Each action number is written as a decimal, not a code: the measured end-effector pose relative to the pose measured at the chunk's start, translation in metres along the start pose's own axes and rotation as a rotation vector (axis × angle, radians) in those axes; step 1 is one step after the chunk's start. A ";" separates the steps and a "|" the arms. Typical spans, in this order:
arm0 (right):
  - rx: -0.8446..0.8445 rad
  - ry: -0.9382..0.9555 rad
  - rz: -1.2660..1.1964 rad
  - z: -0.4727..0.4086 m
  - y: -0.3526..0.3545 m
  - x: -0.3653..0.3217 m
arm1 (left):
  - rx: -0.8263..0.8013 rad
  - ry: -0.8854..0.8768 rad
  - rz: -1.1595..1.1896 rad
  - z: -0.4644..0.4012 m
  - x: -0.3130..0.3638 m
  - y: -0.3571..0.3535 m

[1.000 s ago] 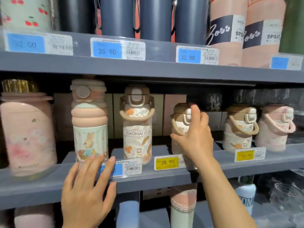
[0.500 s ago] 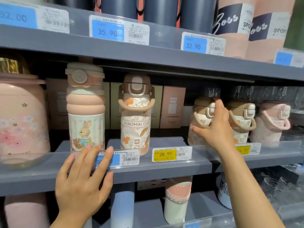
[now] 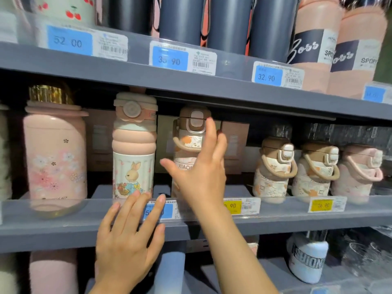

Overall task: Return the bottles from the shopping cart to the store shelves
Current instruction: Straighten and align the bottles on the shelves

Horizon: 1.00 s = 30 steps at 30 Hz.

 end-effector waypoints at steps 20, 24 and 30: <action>0.043 -0.112 0.028 -0.027 0.068 0.081 | 0.018 0.000 -0.022 0.004 -0.002 -0.005; 0.066 -0.103 0.004 -0.022 0.071 0.081 | -0.024 -0.021 0.001 0.002 -0.003 -0.002; 0.297 0.136 0.057 0.011 0.066 0.047 | -0.086 0.060 0.097 0.009 -0.022 0.010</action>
Point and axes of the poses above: each hand's wrist, its own z-axis away from the middle knuckle, its own y-axis out of the back of the hand, x = y × z, the point moved 3 cm from there along -z, towards the middle knuckle, and after that the axes turned 11 degrees about -z, right-handed, at the moved point
